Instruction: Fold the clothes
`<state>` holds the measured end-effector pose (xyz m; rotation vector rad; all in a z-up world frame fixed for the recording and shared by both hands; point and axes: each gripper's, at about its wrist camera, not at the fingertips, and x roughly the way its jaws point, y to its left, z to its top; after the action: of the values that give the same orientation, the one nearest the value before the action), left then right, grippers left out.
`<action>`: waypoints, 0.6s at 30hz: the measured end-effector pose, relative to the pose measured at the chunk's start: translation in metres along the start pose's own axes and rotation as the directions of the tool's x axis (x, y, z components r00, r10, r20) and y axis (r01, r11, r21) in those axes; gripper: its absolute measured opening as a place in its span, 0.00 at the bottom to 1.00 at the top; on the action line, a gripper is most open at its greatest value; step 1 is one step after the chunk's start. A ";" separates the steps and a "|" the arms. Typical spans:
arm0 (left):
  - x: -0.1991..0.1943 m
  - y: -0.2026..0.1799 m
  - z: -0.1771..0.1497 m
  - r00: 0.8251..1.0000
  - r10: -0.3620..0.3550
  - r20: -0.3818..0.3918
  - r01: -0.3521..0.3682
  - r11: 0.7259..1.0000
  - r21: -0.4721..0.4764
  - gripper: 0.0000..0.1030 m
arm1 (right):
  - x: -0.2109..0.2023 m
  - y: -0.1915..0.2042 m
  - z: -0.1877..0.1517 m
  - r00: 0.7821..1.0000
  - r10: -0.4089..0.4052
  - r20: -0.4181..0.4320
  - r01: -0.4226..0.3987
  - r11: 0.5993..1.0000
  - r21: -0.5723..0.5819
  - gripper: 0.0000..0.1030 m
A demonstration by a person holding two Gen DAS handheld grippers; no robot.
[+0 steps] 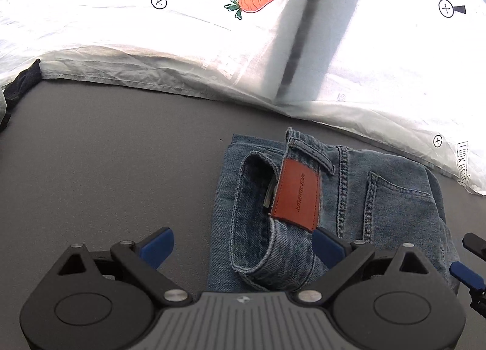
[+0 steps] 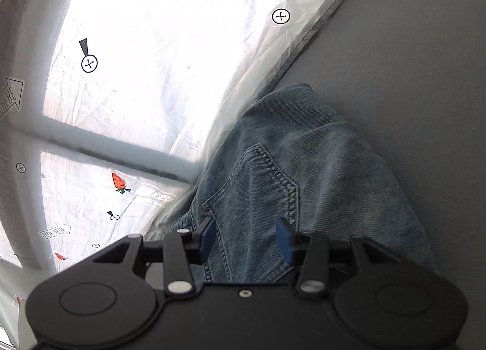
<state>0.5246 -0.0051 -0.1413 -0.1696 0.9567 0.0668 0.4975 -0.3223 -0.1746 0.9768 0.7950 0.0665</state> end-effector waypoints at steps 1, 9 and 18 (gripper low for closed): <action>0.004 0.000 0.001 1.000 -0.005 -0.004 0.005 1.000 0.009 0.94 | -0.011 -0.006 0.005 0.999 -0.041 0.025 0.042 0.998 -0.049 0.53; 0.038 0.007 0.005 0.995 -0.067 -0.071 0.066 0.998 -0.021 0.95 | -0.010 -0.033 0.031 0.957 -0.270 0.107 0.290 0.895 -0.339 0.69; 0.066 0.028 -0.003 0.977 -0.161 -0.141 0.144 0.982 -0.122 0.96 | 0.042 -0.062 0.056 0.978 -0.210 -0.003 0.196 0.918 -0.345 0.71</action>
<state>0.5563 0.0211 -0.1999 -0.3550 1.0877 -0.0350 0.5457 -0.3820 -0.2288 0.5601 0.8838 0.0434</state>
